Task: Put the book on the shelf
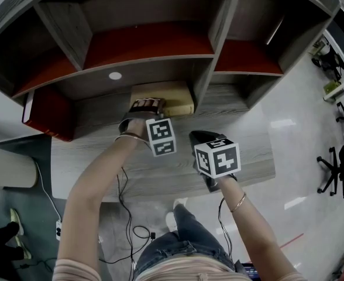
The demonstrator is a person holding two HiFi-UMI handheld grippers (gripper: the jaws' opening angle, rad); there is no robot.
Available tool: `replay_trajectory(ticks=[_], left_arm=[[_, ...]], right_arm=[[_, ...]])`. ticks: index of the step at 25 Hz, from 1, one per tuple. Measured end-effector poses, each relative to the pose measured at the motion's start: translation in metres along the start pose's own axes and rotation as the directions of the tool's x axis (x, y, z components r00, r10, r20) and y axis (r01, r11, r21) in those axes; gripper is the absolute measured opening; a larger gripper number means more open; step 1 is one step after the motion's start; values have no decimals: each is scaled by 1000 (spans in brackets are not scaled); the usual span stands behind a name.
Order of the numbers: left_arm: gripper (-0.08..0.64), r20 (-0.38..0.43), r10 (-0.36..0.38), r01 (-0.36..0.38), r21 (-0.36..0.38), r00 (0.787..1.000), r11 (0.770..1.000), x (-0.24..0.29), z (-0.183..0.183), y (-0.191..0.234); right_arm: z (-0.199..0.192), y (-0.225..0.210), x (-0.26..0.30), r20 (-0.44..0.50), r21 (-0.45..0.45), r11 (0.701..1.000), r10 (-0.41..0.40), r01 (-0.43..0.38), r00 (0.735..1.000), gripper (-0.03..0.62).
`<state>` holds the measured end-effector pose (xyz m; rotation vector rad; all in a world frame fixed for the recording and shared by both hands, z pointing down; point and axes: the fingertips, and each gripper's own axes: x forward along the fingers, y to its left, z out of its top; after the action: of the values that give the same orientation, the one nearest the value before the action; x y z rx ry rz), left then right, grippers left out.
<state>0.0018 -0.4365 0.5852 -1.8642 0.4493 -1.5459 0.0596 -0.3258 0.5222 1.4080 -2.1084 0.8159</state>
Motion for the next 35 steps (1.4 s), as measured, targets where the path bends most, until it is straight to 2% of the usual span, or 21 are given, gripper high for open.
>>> replay_trajectory(ticks=[3,8,13,22,30,32,35], left_arm=[[235,-15,-55,54,-33,998,998,5,-4,-9],[236,-16,-82,81,-42,996,996,9,-6,-16],[235,-17,-138,136,-90,990,987,13,-4,-21],[235,-25,-191,186,-129,981,974,22,0,-30],[235,-29,-197,191,-136,980,972,22,-1,-30],[236,-21,-204,198,-160,979,967,21,-1,-29],[235,16,-203,201,-233,979,951,12,1,-20]], right_arm=[[-3,3,2,-10,-1,1000,5,-5,1000,9],[-3,-1,3,-13,-8,1000,0,-1,1000,9],[-3,-2,4,-17,-5,1000,1,-1,1000,9],[-8,-6,4,-30,-6,1000,0,0,1000,9],[-5,-6,6,-27,-12,1000,0,-1,1000,9],[-5,-6,6,-25,-16,1000,-5,4,1000,9],[-3,-6,4,-18,-19,1000,-10,10,1000,8]])
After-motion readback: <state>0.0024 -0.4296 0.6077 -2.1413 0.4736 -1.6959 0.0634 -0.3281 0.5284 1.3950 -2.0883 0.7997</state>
